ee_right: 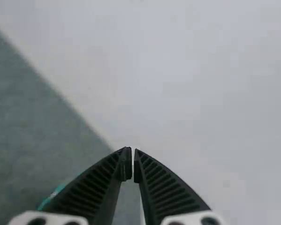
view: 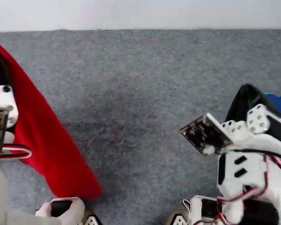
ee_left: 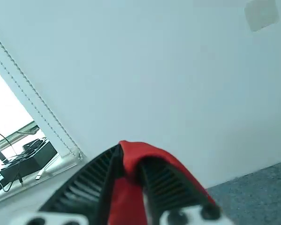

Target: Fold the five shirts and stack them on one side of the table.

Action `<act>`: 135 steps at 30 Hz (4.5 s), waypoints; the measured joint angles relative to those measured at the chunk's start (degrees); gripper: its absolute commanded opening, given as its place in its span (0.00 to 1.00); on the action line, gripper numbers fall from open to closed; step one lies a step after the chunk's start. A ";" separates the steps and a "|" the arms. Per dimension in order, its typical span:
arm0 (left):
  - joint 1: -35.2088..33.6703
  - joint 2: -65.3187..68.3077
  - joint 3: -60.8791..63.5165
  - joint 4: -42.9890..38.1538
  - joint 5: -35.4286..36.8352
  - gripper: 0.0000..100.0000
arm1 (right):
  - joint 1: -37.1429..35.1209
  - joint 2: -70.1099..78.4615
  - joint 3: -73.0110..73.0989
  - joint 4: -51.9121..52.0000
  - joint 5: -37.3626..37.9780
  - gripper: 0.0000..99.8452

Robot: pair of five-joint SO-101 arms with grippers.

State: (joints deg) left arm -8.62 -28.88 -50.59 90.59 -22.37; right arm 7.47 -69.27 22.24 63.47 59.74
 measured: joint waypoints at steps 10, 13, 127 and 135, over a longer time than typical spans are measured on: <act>10.90 3.08 16.97 -7.12 -0.09 0.01 | -0.09 0.09 9.76 12.75 -5.98 0.01; 9.05 7.65 21.80 -7.47 -0.09 0.01 | -1.05 0.09 13.80 14.68 -6.59 0.01; -20.48 23.74 53.71 -18.64 -0.26 0.01 | -53.10 98.20 -34.02 23.56 -66.90 0.24; -20.48 23.74 53.71 -18.64 -0.26 0.01 | -53.01 99.43 -35.69 19.87 -64.09 0.24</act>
State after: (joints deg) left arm -29.10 -5.14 3.12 71.96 -22.64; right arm -45.54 30.15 -13.45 83.34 -4.35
